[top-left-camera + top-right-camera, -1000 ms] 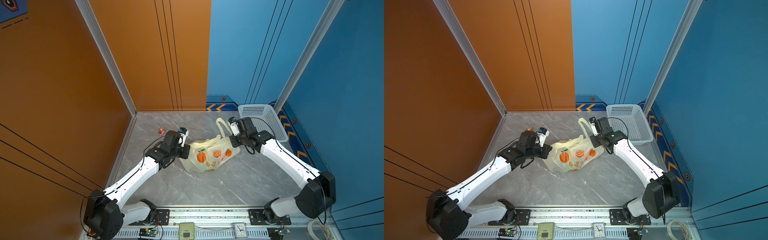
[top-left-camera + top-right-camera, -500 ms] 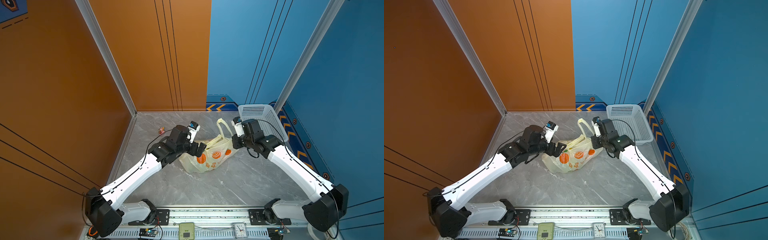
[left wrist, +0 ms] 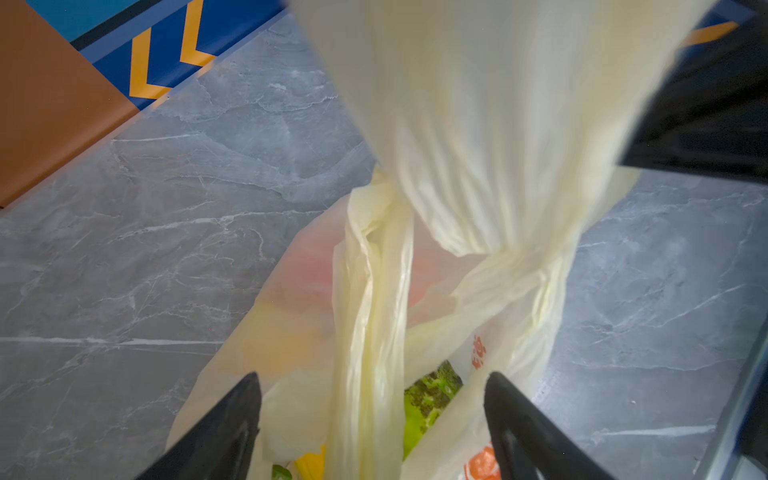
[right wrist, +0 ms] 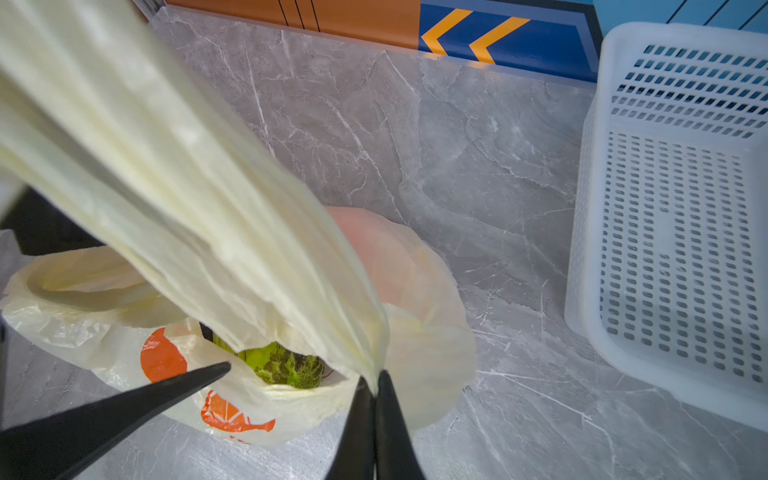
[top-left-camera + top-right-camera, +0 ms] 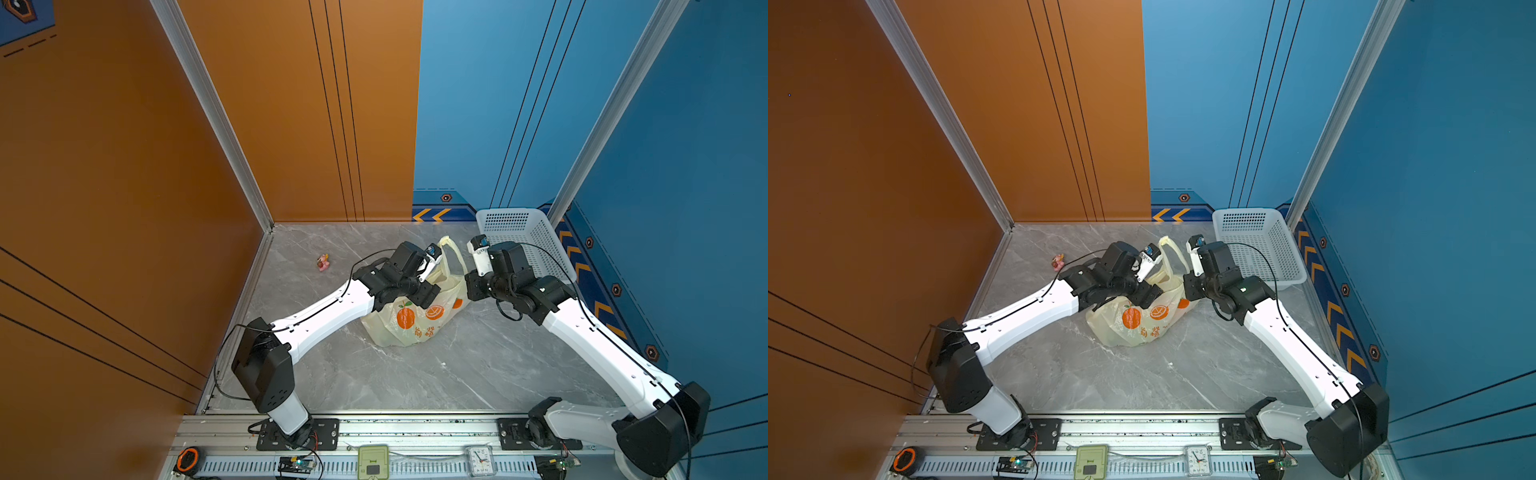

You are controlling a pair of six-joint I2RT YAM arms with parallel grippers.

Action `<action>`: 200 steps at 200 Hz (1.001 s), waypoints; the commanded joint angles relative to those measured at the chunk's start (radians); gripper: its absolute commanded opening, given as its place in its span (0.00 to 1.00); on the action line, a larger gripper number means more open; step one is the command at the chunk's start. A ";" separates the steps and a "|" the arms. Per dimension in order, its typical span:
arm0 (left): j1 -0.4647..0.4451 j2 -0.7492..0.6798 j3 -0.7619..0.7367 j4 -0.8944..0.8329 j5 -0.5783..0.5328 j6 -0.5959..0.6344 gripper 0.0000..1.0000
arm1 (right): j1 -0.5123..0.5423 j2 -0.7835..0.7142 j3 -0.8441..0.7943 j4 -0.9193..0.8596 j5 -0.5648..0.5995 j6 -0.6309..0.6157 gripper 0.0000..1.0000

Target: Untie the knot of the plastic bag and take out the fruit

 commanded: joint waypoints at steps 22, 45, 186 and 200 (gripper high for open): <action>0.028 0.004 -0.004 -0.019 -0.051 0.046 0.64 | 0.001 -0.050 -0.029 -0.004 0.040 0.030 0.00; 0.041 -0.037 -0.031 -0.019 -0.056 0.054 0.56 | -0.002 -0.056 -0.036 -0.007 0.043 0.031 0.00; 0.080 -0.447 -0.303 0.115 -0.026 -0.045 0.00 | -0.053 -0.202 -0.237 -0.137 0.089 0.220 0.00; 0.057 -0.510 -0.377 0.137 -0.012 -0.068 0.00 | 0.003 -0.236 -0.299 -0.144 0.106 0.287 0.00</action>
